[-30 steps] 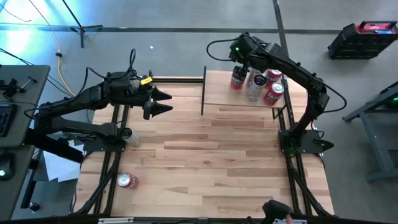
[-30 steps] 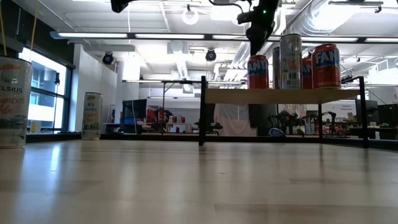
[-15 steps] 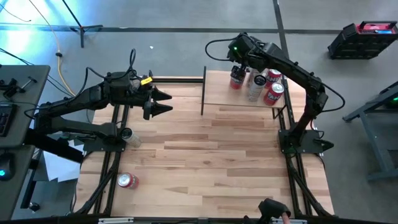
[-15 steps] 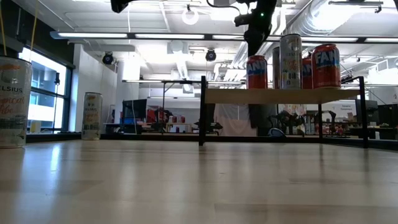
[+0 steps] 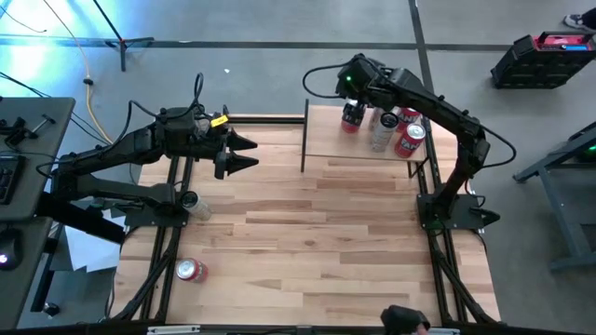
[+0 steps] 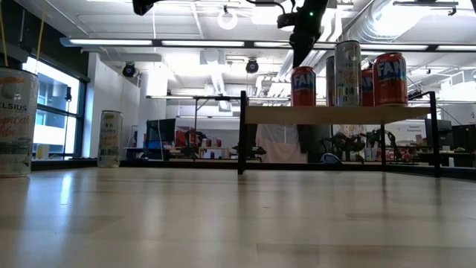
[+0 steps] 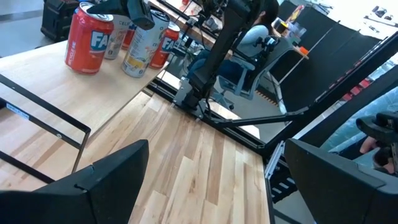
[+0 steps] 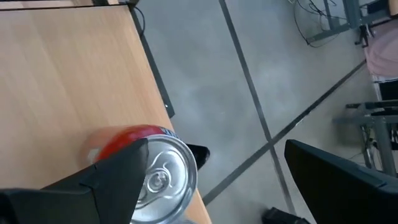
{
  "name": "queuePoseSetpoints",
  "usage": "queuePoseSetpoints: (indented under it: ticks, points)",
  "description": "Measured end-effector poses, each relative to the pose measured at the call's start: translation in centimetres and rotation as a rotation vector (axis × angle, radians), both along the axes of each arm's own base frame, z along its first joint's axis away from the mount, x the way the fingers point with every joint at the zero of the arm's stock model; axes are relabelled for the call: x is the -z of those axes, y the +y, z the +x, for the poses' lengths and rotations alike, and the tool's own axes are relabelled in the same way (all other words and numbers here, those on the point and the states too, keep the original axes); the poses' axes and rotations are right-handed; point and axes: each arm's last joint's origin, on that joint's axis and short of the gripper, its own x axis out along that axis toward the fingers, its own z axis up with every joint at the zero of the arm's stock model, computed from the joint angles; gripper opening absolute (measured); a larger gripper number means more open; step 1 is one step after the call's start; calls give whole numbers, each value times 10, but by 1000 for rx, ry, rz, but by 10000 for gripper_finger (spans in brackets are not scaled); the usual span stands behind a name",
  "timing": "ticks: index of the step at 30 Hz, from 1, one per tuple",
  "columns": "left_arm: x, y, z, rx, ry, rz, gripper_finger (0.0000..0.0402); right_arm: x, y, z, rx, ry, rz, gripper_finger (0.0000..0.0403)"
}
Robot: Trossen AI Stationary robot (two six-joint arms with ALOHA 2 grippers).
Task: Place canned beverage on shelf
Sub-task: Put the orange soda can on the shelf
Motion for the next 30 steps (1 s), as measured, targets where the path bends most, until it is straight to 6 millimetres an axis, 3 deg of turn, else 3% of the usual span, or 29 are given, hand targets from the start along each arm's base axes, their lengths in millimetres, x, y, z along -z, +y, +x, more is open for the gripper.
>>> queuePoseSetpoints:
  ticks: [13, 21, 30]
  points:
    - [0, 0, 0, -1, 0, 3, 365, -7, -3, 7, -33, -139, -1, 362]
    - [0, 0, 0, -2, 0, -1, 365, 7, -15, 7, 16, -100, 47, 362]
    - [0, 0, 0, -2, 0, 4, 365, 7, -16, 4, 60, -73, 18, 362]
